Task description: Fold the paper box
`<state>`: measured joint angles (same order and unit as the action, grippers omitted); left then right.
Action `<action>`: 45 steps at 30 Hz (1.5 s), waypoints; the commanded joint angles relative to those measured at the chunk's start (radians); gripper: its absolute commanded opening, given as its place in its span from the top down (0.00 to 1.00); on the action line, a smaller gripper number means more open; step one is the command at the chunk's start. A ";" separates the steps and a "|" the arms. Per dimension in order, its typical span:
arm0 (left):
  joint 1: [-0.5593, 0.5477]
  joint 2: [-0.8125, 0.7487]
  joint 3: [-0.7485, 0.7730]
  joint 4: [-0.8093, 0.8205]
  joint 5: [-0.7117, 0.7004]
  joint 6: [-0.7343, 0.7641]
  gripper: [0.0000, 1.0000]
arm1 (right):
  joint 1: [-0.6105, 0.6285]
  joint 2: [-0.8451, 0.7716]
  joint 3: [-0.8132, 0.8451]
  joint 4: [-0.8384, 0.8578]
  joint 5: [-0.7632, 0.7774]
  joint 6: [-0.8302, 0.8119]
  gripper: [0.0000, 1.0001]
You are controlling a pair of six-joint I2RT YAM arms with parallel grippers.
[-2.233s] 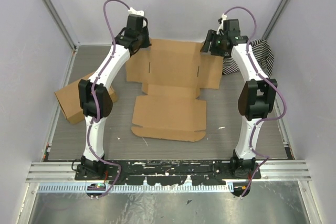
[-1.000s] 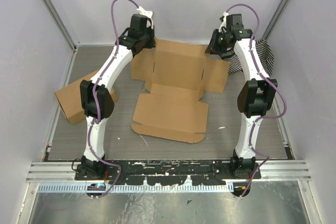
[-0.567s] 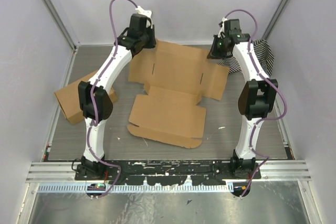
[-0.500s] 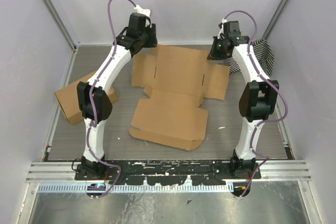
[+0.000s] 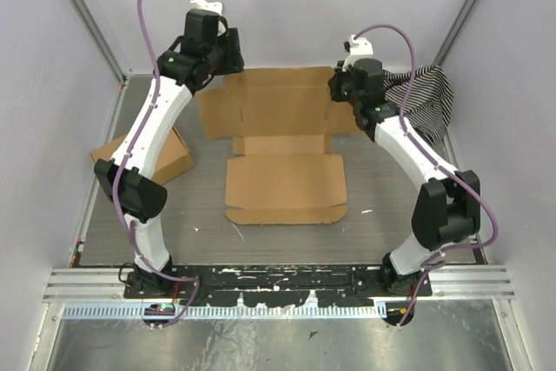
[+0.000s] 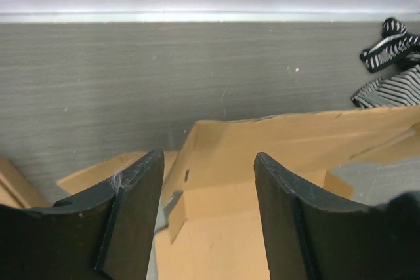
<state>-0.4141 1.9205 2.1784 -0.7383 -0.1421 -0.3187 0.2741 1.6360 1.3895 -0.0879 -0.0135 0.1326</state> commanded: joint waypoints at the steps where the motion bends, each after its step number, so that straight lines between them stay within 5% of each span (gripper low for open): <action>1: 0.004 -0.094 -0.060 -0.169 -0.001 -0.026 0.38 | 0.018 -0.133 -0.166 0.365 0.094 0.034 0.91; 9: 0.000 -0.412 -0.508 0.022 0.005 -0.064 0.48 | 0.123 -0.244 -0.453 0.469 0.191 0.045 0.89; 14: 0.000 -0.478 -0.603 0.049 0.004 -0.055 0.47 | 0.147 -0.316 -0.540 0.460 0.188 0.076 0.89; 24: -0.014 -0.464 -0.632 0.074 0.026 -0.044 0.48 | 0.168 -0.384 -0.488 0.293 0.171 0.063 0.88; 45: -0.057 -0.205 -0.455 0.004 -0.150 0.001 0.55 | 0.170 -0.214 -0.351 0.207 0.146 0.069 0.87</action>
<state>-0.4702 1.6867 1.6341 -0.7261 -0.2314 -0.3489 0.4377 1.3911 0.9615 0.1276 0.1440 0.2047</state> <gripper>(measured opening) 0.460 0.129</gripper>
